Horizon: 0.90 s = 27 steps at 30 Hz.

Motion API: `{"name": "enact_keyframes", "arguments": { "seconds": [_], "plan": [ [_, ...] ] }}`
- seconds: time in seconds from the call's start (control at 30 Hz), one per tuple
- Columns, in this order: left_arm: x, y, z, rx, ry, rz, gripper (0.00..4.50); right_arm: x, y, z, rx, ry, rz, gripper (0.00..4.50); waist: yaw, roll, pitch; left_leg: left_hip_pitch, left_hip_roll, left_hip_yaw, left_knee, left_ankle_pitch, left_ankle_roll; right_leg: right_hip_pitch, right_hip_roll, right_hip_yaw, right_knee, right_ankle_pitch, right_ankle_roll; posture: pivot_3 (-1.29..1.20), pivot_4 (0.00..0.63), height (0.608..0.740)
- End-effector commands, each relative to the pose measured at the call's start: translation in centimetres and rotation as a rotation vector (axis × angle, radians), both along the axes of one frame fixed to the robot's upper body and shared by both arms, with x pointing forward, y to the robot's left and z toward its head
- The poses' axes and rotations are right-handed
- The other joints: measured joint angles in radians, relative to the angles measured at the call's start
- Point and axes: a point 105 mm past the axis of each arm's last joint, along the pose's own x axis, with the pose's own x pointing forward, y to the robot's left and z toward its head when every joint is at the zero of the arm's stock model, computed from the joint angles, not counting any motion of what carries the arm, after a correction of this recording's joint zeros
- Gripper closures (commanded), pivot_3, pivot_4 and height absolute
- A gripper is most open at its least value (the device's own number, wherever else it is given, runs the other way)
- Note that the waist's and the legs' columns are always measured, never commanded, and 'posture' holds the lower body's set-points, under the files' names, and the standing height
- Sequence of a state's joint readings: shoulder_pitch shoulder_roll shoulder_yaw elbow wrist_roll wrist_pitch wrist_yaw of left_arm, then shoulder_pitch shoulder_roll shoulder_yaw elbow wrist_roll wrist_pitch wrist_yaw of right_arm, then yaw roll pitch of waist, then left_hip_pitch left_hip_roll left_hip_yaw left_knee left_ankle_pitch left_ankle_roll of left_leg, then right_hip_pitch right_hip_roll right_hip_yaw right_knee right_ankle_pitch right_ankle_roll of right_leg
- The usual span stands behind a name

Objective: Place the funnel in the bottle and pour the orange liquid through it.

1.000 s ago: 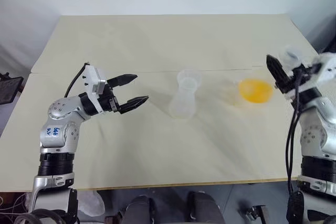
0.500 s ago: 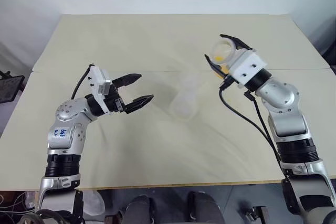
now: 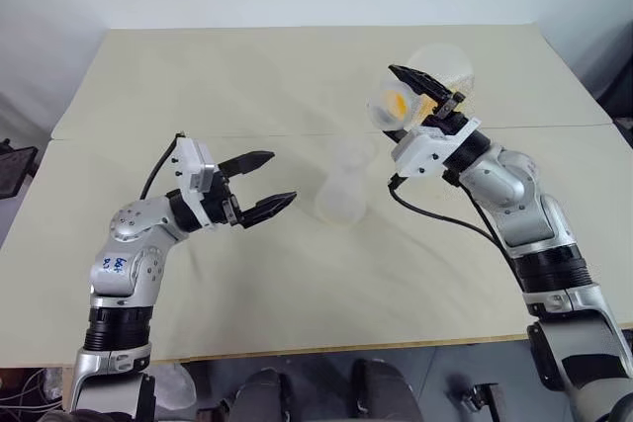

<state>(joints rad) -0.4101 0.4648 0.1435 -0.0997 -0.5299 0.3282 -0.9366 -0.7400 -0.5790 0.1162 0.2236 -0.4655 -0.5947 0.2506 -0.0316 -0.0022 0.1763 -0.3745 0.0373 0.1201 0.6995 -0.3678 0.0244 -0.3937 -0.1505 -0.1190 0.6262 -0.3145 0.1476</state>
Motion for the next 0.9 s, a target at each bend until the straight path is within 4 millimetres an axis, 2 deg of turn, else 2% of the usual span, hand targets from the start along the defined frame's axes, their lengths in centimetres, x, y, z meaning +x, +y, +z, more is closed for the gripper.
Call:
{"name": "enact_keyframes", "arguments": {
  "seconds": [0.03, 0.9],
  "plan": [
    [-0.74, -0.57, 0.79, -0.017, -0.034, -0.028, 0.00, -0.79, 0.21, 1.87, -0.025, -0.133, 0.002, 2.01, 0.001, 0.000, 0.000, 0.000, 0.000, 0.000, 0.000, 0.000, 0.000, 0.000, 0.000, 0.000, 0.000, 0.000, 0.000, 0.00, 0.150, 0.740],
    [-0.92, -0.92, 0.56, -0.029, -0.039, -0.018, 0.00, -0.30, 1.04, 1.96, -0.204, -0.320, -0.060, 2.01, 0.000, 0.000, 0.000, 0.000, 0.000, 0.000, 0.000, 0.000, 0.000, 0.000, 0.000, 0.000, 0.000, 0.000, 0.000, 0.00, 0.150, 0.740]
  ]
}}
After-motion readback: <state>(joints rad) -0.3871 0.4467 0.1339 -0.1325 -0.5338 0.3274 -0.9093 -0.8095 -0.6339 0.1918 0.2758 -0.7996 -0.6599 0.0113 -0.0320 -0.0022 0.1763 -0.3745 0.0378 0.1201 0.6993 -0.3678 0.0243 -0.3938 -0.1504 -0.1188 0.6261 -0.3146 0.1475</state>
